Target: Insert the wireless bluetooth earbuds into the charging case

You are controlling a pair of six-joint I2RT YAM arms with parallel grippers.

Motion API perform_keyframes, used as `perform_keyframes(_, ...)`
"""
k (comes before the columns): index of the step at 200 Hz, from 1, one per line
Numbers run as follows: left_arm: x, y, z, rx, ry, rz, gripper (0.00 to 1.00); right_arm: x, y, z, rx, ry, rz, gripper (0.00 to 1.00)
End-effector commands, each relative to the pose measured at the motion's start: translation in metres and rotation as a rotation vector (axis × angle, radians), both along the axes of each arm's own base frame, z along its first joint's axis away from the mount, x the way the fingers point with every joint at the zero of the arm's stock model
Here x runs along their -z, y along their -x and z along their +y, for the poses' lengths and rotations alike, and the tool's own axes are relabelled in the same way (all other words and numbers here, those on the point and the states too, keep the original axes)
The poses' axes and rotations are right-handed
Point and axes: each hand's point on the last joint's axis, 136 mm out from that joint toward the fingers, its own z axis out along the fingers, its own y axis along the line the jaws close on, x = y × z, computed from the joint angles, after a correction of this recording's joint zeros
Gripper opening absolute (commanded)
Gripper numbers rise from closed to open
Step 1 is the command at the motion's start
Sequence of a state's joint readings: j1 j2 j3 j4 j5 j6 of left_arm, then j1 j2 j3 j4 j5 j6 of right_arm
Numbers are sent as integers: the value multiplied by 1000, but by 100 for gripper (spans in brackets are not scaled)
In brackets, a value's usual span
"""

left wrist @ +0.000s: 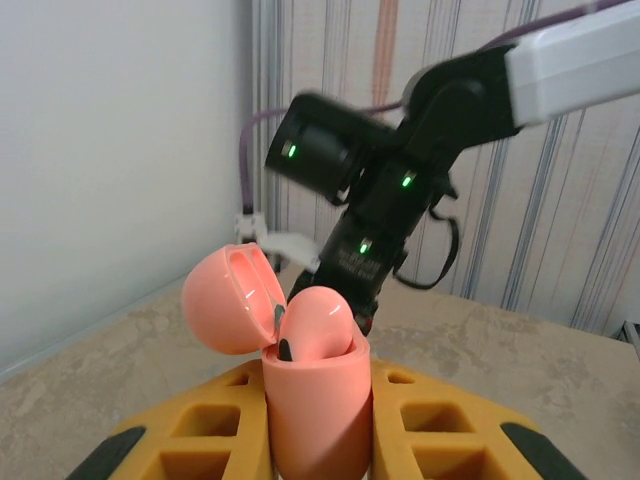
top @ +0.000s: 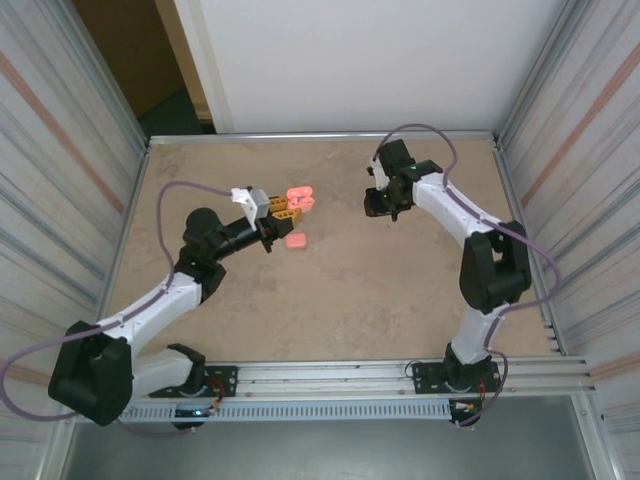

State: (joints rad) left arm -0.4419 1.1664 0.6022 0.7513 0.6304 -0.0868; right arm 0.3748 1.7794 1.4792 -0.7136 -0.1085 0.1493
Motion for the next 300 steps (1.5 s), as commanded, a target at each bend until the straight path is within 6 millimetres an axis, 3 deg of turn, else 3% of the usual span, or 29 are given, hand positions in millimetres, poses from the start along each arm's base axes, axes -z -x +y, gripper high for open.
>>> perform_keyframes(1,-25,-4,-5,-1,52,-55,0,-41,6,9,3,-88,-100,25)
perform_keyframes(76,-20,-15,-27,37,88,-38,0,-148,35,38,-46,-336,-369,26)
perform_keyframes(148,-23,-18,-37,58,119,-29,0,-210,64,72,-142,-445,-569,27)
perform_keyframes(219,-25,-18,-42,67,137,-25,0,-229,77,101,-209,-473,-655,28)
perform_keyframes(300,-31,-17,-41,62,155,-24,0,-210,72,111,-205,-436,-631,27)
